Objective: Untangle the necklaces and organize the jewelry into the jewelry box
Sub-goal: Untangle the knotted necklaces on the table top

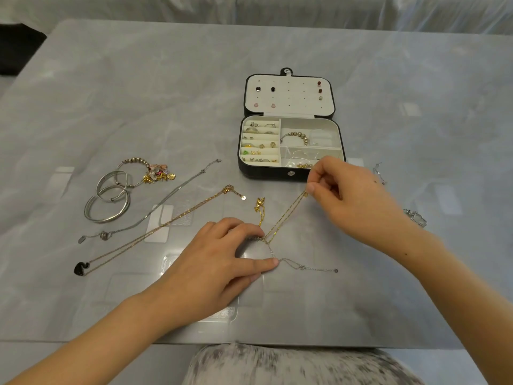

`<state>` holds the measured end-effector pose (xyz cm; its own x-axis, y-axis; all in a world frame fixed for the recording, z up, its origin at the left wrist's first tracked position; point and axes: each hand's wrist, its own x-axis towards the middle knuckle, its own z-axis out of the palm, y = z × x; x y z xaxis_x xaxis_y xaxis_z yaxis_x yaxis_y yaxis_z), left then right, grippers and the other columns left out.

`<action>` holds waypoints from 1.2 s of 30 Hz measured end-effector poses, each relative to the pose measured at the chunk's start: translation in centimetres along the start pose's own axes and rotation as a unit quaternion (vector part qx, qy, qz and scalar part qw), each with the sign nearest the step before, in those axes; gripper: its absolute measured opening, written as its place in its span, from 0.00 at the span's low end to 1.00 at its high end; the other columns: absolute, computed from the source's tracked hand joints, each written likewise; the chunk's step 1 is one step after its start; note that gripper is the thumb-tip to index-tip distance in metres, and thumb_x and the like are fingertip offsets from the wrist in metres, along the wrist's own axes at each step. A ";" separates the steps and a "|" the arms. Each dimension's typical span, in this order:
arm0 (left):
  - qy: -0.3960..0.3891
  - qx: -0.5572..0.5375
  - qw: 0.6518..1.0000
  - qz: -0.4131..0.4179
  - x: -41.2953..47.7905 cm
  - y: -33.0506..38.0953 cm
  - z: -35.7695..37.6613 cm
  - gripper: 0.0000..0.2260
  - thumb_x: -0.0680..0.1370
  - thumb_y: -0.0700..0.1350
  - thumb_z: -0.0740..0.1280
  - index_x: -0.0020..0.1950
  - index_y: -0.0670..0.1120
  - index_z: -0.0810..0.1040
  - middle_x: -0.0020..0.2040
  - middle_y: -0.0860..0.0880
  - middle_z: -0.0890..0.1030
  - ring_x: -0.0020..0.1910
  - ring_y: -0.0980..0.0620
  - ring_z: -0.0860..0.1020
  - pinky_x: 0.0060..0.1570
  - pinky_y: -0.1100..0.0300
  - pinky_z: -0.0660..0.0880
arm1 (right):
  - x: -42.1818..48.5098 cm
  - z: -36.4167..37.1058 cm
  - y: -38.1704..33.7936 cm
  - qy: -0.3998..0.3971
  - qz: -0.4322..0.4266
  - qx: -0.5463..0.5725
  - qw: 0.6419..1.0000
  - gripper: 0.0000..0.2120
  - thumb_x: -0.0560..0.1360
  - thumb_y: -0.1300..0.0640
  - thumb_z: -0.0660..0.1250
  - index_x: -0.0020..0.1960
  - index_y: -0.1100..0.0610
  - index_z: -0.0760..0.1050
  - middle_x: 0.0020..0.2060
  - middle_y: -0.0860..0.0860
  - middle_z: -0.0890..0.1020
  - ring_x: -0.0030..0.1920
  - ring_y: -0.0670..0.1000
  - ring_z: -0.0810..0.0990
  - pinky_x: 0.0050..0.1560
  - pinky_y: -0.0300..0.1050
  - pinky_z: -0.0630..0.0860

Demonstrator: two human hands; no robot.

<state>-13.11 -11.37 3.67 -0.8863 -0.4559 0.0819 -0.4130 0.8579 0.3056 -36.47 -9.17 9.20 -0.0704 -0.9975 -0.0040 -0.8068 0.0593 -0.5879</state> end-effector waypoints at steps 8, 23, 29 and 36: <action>0.007 0.016 1.000 0.002 -0.2 0.1 -0.1 0.14 0.79 0.54 0.57 0.62 0.63 0.75 0.63 0.49 0.75 0.59 0.47 0.71 0.50 0.55 0.71 | -2.4 -1.3 -0.7 -0.038 -0.020 -0.055 0.998 0.04 0.76 0.55 0.61 0.43 0.51 0.70 0.31 0.47 0.76 0.33 0.45 0.72 0.36 0.39 0.67; 0.029 -0.007 0.999 -0.021 -0.5 0.1 -0.2 0.10 0.77 0.52 0.63 0.55 0.54 0.80 0.61 0.50 0.76 0.59 0.48 0.74 0.49 0.52 0.74 | -7.1 -0.3 1.9 -0.068 -0.070 0.022 0.995 0.03 0.73 0.47 0.54 0.41 0.42 0.65 0.43 0.40 0.74 0.43 0.41 0.71 0.45 0.30 0.66; 0.033 0.015 0.999 -0.017 -0.3 0.1 -0.1 0.12 0.77 0.51 0.62 0.57 0.50 0.78 0.63 0.53 0.76 0.61 0.49 0.73 0.48 0.51 0.75 | -6.6 1.1 2.1 -0.102 -0.012 0.253 0.962 0.04 0.76 0.55 0.57 0.42 0.51 0.66 0.51 0.39 0.80 0.54 0.44 0.77 0.52 0.34 0.70; 0.002 0.062 0.998 0.020 0.0 -0.4 -0.3 0.13 0.79 0.53 0.58 0.59 0.51 0.74 0.67 0.54 0.73 0.68 0.47 0.71 0.46 0.54 0.75 | -5.0 1.7 1.9 -0.097 0.024 0.376 0.921 0.06 0.79 0.64 0.56 0.44 0.59 0.67 0.39 0.50 0.83 0.48 0.55 0.81 0.54 0.51 0.74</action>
<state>-12.90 -11.79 3.85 -0.9014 -0.4223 0.0961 -0.4011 0.8977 0.1823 -36.63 -4.18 6.73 0.0693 -0.9867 -0.1469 -0.1667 0.1338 -0.9769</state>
